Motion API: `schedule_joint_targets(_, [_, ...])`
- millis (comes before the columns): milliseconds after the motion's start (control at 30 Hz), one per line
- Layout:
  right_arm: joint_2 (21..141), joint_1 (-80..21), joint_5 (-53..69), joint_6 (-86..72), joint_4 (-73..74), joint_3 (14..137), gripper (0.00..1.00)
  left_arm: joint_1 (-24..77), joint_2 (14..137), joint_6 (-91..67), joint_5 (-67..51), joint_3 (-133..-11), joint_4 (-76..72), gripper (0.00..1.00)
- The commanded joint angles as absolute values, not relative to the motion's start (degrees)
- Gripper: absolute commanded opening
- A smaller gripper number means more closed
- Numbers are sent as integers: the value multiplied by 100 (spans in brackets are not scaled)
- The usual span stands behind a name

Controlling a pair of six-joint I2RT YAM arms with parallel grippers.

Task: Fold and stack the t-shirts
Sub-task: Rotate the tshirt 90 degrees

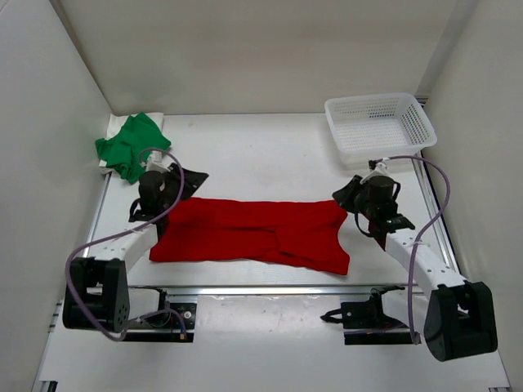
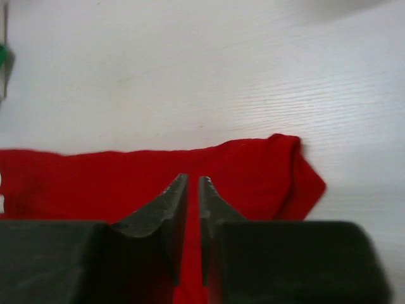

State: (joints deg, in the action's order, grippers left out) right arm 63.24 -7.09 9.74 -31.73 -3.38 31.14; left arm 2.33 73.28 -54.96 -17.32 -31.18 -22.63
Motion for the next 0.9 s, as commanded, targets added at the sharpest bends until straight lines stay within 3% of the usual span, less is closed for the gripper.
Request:
schedule_joint_targets(0, [6266, -1289, 597, -3075, -52, 2945, 4, 781, 6918, -4738, -1573, -3068, -1574, 40])
schedule_joint_targets(33, [6380, -1614, 746, -3154, -192, 2779, 0, 895, 6830, -4624, -1625, -2980, -1495, 40])
schedule_joint_targets(167, [7362, -2275, 931, -3357, -474, 2847, 0, 1186, 6444, -4395, -1819, -2672, -1170, 40])
schedule_joint_targets(300, [8539, -2399, 1107, -3463, -835, 3163, 0, 1213, 6048, -4017, -1994, -2506, -730, 41])
schedule_joint_targets(433, [9886, -2276, 1424, -3332, -862, 4399, 0, 1029, 5617, -3956, -2101, -2434, -537, 41])
schedule_joint_targets(500, [10955, -2233, 1634, -3252, -608, 5454, 0, 1098, 5398, -3876, -2074, -2417, -317, 42])
schedule_joint_targets(633, [12829, -2145, 1994, -2936, 349, 9108, 0, 958, 5160, -3727, -2066, -2364, -35, 42])
schedule_joint_targets(800, [15121, -2346, 2109, -2348, 3052, 15348, 1, 870, 4878, -3551, -1996, -2329, 535, 43])
schedule_joint_targets(833, [15352, -2277, 2135, -2434, 3328, 16103, 2, 879, 4895, -3559, -2013, -2347, 510, 43])
schedule_joint_targets(867, [14989, -2233, 2588, -2408, 3201, 15536, 5, 888, 4896, -3620, -2021, -2312, 518, 43])
